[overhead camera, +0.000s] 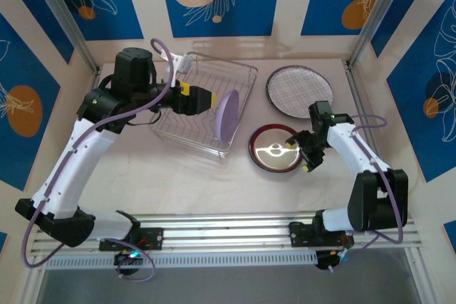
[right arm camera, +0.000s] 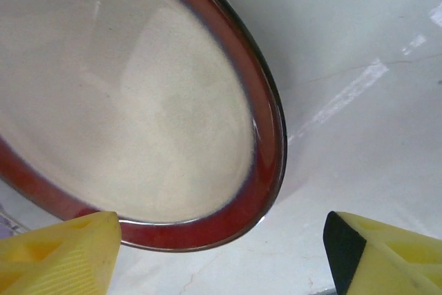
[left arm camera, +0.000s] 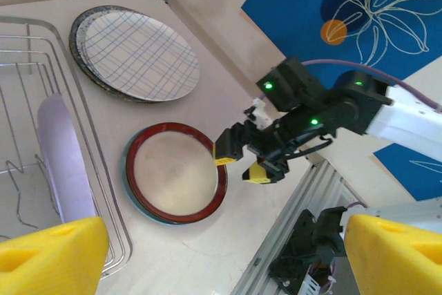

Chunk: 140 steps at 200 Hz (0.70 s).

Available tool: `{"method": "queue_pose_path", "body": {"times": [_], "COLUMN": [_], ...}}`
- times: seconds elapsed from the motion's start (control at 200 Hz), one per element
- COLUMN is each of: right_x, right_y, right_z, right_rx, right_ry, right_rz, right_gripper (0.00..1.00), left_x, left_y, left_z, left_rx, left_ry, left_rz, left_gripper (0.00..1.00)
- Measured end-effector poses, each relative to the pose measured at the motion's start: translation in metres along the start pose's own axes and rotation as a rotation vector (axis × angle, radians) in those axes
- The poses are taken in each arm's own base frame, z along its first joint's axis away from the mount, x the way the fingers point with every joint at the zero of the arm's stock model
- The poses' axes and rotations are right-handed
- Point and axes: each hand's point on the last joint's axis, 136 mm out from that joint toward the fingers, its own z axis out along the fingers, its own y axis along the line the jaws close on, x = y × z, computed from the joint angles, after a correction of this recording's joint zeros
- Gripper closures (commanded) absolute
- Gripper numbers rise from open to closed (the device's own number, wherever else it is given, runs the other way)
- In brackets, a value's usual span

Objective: Unload the plates from the dish rack

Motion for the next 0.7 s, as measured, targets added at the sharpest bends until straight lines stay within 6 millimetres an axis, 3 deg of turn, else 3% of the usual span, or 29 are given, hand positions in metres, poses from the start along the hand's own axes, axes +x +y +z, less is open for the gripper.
{"method": "queue_pose_path", "body": {"times": [0.105,0.21,0.335,0.435,0.54,0.7], "right_x": [-0.001,0.006,0.024,0.040,0.052,0.065], "right_y": [0.015,0.050,0.085,0.095,0.096,0.095], "right_z": [-0.031,-0.081,-0.148,-0.190,-0.218,-0.237], "right_rx": [-0.068,-0.223,-0.457,-0.614,-0.721,-0.802], "right_ry": [-0.078,-0.184,-0.299,-0.366,-0.403,-0.409], "right_rz": [-0.032,-0.131,-0.267,-0.346,-0.401,-0.462], "right_gripper": [0.23,0.22,0.22,0.24,0.24,0.23], "left_x": [-0.003,-0.003,0.011,0.027,0.045,0.066], "left_y": [0.009,0.023,0.056,0.084,0.107,0.127], "left_z": [0.005,0.018,0.044,0.069,0.095,0.126], "left_rx": [-0.050,-0.122,-0.237,-0.318,-0.382,-0.438], "left_ry": [0.010,0.039,0.119,0.197,0.274,0.358], "left_rz": [0.003,0.011,-0.010,-0.025,-0.035,-0.030], "left_gripper": [0.12,0.13,0.14,0.15,0.17,0.19]}}
